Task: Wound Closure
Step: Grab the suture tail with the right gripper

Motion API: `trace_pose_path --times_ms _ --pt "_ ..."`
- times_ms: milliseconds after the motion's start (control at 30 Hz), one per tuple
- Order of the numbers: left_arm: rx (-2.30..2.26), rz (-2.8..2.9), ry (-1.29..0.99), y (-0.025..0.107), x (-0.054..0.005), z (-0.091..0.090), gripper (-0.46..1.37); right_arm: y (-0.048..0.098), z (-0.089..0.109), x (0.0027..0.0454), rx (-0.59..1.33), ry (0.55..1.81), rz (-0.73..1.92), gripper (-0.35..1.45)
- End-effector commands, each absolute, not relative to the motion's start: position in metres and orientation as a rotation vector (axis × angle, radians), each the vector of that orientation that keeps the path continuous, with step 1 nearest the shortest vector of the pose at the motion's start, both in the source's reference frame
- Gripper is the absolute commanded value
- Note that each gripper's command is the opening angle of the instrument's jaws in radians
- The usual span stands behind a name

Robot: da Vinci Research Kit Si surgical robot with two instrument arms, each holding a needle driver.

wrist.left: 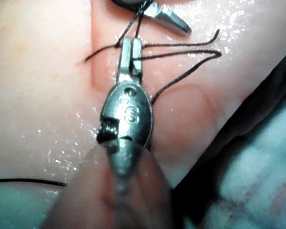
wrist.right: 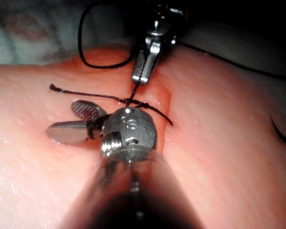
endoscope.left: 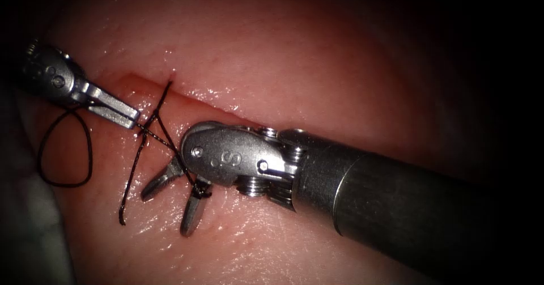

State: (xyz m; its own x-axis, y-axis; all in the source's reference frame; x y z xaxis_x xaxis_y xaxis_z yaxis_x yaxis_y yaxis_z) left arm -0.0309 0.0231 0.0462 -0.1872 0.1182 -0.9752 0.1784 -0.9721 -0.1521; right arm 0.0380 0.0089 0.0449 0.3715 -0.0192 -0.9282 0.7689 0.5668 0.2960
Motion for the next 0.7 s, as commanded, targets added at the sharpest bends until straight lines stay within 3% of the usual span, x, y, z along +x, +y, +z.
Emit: trace_pose_path --times_ms 33,700 --pt "1.977 -2.362 0.362 0.0231 -0.0309 0.0462 -0.35 0.0091 0.0447 0.038 0.839 1.083 -0.588 0.99" --pt "1.971 -2.375 0.357 0.0238 -0.0295 0.0453 -0.35 0.0116 0.0425 0.0389 0.82 1.127 -0.613 1.0"
